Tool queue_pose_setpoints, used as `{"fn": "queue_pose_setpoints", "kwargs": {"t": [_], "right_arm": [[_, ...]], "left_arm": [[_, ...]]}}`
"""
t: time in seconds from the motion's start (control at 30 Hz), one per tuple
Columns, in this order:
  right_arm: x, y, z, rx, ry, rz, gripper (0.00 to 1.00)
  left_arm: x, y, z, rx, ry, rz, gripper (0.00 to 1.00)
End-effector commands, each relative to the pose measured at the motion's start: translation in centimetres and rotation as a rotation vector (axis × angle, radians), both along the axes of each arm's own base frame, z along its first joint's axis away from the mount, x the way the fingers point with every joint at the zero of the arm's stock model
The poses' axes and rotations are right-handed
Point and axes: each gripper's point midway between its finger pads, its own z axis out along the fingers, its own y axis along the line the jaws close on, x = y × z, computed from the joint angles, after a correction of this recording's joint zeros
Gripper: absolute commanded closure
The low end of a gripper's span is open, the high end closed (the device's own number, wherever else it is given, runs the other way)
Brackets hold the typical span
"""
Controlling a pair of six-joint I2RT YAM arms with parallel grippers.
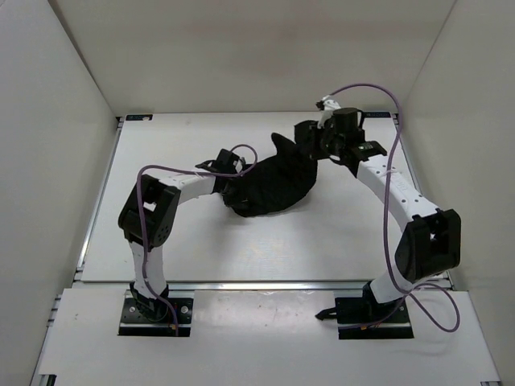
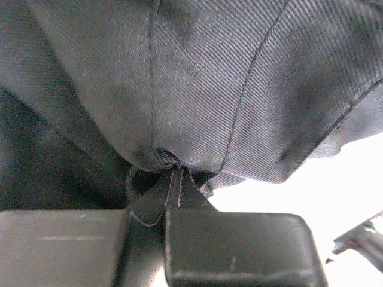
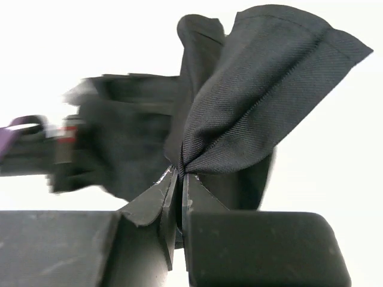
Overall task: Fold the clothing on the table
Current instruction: Fold the skirt
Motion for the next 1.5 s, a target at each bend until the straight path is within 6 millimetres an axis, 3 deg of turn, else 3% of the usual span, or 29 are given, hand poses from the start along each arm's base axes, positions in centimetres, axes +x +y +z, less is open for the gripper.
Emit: {"fn": "queue_pose_setpoints", "kwargs": {"t": [0.0, 0.17, 0.33, 0.37, 0.53, 0.57, 0.67, 0.77, 0.8, 0.9, 0.93, 1.0, 1.07, 1.1, 1.13, 1.17, 1.2, 1.23, 1.27, 1.33, 1.43, 1.47], "right_arm": [[-1.8, 4.9, 2.6, 0.032, -0.069, 0.149, 1.0], [-4.1, 9.9, -0.1, 0.079, 0.001, 0.274, 1.0], [-5.8, 12.9, -2.1, 0.101, 0.042, 0.347, 1.0], [-6.3, 13.9, -2.5, 0.113, 0.056, 0.376, 1.0], [-8.1, 14.9, -5.1, 0.126, 0.138, 0.419, 1.0], [-8.6, 15.0, -6.0, 0.139, 0.171, 0.438, 0.95], [-9.1, 15.8, -6.0, 0.196, 0.228, 0.495, 0.7], [-8.5, 16.2, -3.3, 0.22, 0.187, 0.519, 0.42], [-8.0, 16.2, -1.2, 0.235, 0.152, 0.52, 0.34], [-6.5, 14.8, 3.7, 0.252, 0.042, 0.487, 0.26], [-5.9, 14.2, 4.3, 0.251, 0.023, 0.454, 0.28], [-4.5, 11.9, 5.1, 0.254, -0.017, 0.38, 0.48], [-3.4, 9.9, 3.3, 0.235, 0.02, 0.308, 0.65], [-3.0, 8.8, 1.6, 0.224, 0.066, 0.274, 0.84], [-2.9, 8.4, 0.1, 0.21, 0.089, 0.262, 0.96], [-3.3, 8.1, -1.3, 0.207, 0.123, 0.256, 0.99], [-3.3, 8.0, -2.1, 0.205, 0.13, 0.253, 1.0], [-3.5, 7.7, -3.9, 0.205, 0.162, 0.249, 1.0], [-4.0, 7.9, -4.7, 0.214, 0.182, 0.265, 1.0], [-4.0, 8.1, -5.6, 0.254, 0.209, 0.264, 1.0], [-3.9, 8.8, -7.1, 0.283, 0.248, 0.277, 1.0], [-3.9, 9.6, -6.6, 0.287, 0.233, 0.301, 1.0]], "left_arm": [[0.1, -3.0, 0.4, -0.143, 0.057, 0.001, 1.0], [-0.4, -5.2, 1.0, -0.34, 0.137, 0.03, 1.0], [-1.0, -5.7, 0.8, -0.39, 0.175, 0.041, 1.0], [-1.4, -5.6, 0.8, -0.417, 0.181, 0.044, 1.0], [-1.4, -3.8, 1.4, -0.475, 0.191, 0.112, 1.0], [-1.8, -3.4, 1.3, -0.464, 0.185, 0.111, 1.0], [-1.0, -2.2, 2.2, -0.479, 0.157, 0.135, 1.0], [-1.1, -1.8, 3.2, -0.485, 0.137, 0.122, 1.0], [-1.2, -1.5, 3.7, -0.485, 0.123, 0.113, 1.0], [-0.9, -1.0, 5.3, -0.495, 0.086, 0.124, 1.0], [-0.6, -0.5, 5.8, -0.497, 0.071, 0.133, 1.0], [-0.6, 0.9, 7.4, -0.477, 0.028, 0.149, 1.0], [-0.3, 3.5, 8.4, -0.446, -0.02, 0.209, 1.0], [-0.8, 4.3, 9.7, -0.436, -0.044, 0.212, 0.97], [-0.7, 5.9, 10.7, -0.409, -0.068, 0.254, 0.88], [0.0, 7.6, 11.4, -0.366, -0.122, 0.281, 0.83], [-0.2, 8.6, 12.4, -0.343, -0.155, 0.293, 0.73], [-0.1, 8.9, 13.9, -0.341, -0.2, 0.29, 0.62], [0.2, 9.3, 14.9, -0.355, -0.229, 0.293, 0.58], [0.3, 7.6, 16.6, -0.411, -0.256, 0.248, 0.4], [-0.1, 5.6, 16.6, -0.429, -0.241, 0.214, 0.38], [-0.3, 5.4, 15.9, -0.432, -0.225, 0.223, 0.37]]}}
